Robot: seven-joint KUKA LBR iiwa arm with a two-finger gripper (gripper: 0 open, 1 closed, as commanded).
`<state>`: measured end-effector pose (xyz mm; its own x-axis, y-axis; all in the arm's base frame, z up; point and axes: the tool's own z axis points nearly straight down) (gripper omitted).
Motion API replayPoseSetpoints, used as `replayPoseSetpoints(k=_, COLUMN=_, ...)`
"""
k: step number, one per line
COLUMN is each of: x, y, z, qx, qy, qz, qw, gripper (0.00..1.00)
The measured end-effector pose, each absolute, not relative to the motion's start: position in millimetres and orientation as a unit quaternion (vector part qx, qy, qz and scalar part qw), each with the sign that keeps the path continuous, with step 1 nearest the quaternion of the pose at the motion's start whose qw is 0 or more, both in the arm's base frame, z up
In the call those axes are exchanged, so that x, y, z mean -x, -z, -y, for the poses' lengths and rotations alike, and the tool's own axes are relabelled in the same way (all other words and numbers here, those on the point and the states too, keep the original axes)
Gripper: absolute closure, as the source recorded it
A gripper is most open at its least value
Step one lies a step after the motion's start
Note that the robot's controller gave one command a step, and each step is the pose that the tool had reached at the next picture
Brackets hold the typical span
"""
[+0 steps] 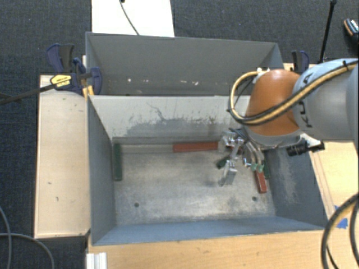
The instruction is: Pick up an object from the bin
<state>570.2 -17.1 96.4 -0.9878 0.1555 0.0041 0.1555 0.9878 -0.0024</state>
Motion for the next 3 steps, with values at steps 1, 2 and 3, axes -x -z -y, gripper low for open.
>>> replayPoseSetpoints(k=1, x=-586.0, y=-72.1, z=74.8, qx=0.003, qy=-0.001, qz=1.0, qw=-0.003, gripper=0.0)
replayPoseSetpoints(k=2, x=-586.9, y=-73.8, z=72.4, qx=0.004, qy=0.0, qz=1.0, qw=-0.004, gripper=1.0)
replayPoseSetpoints(k=3, x=-585.4, y=-72.4, z=72.3, qx=0.004, qy=0.0, qz=1.0, qw=-0.002, gripper=0.0)
